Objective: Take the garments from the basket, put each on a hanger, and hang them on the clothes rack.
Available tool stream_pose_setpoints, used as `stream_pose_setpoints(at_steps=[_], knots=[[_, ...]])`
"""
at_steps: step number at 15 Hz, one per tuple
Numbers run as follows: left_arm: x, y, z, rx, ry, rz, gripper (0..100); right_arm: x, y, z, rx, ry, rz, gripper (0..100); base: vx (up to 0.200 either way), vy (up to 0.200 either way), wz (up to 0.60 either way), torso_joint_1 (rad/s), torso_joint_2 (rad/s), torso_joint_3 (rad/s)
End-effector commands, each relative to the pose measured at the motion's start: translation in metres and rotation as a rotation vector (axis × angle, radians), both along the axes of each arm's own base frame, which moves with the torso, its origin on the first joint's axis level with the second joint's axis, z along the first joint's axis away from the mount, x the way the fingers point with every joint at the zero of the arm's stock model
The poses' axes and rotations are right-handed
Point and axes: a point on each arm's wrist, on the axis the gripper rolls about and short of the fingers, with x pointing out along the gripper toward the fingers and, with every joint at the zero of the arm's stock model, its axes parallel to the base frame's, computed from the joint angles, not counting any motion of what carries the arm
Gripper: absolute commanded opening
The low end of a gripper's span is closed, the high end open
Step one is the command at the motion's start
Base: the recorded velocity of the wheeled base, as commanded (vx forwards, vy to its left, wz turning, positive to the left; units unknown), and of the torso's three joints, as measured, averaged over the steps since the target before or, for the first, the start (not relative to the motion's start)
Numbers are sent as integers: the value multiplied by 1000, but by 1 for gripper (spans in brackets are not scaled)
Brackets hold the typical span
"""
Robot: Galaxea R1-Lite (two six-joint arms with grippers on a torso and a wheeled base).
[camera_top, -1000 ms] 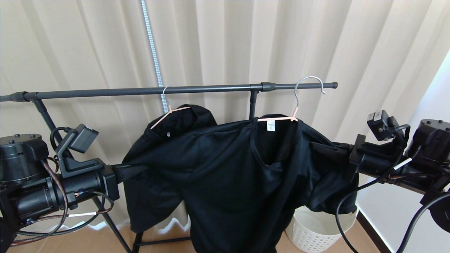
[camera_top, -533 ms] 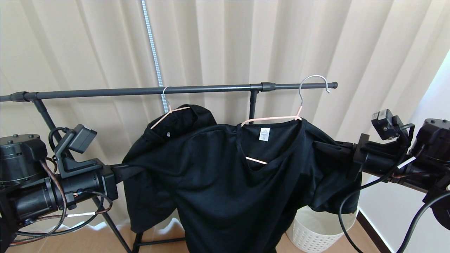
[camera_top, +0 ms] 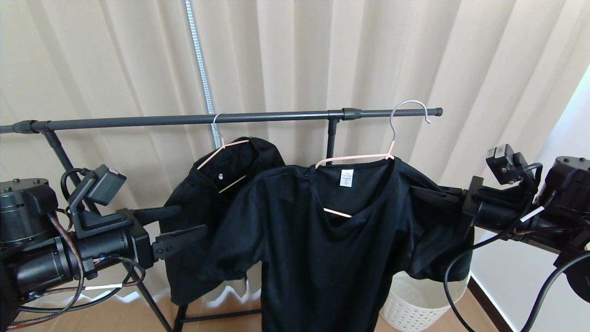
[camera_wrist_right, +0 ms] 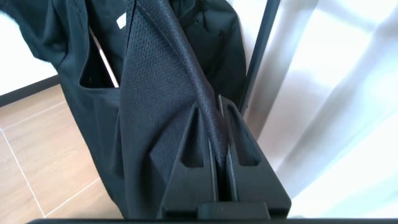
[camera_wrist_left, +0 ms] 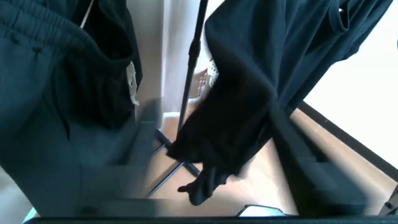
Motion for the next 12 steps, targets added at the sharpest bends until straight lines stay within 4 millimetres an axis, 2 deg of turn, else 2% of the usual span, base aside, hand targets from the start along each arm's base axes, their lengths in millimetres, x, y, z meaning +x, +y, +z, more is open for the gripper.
stream_pose_setpoints(at_steps=[1, 4, 5, 7, 9, 12], knots=[[-4, -4, 10, -17, -28, -16, 100, 2, 2, -4, -2, 11, 7, 0, 0, 0, 0, 0, 0, 0], [0, -30, 33, -71, -43, -103, 100, -4, 21, -12, -7, 46, 74, 0, 0, 0, 0, 0, 0, 0], [-1, -33, 40, -71, -39, -116, 100, -5, 24, -13, -7, 49, 88, 0, 0, 0, 0, 0, 0, 0], [-3, -45, 75, -41, 33, -153, 100, -8, 35, -19, -13, 72, 128, 0, 0, 0, 0, 0, 0, 0], [-1, -55, 96, 35, 31, -160, 100, -13, 44, -23, -18, 89, 162, 0, 0, 0, 0, 0, 0, 0], [-3, -80, 100, 137, 10, -243, 100, -16, 53, -27, -22, 105, 196, 0, 0, 0, 0, 0, 0, 0]])
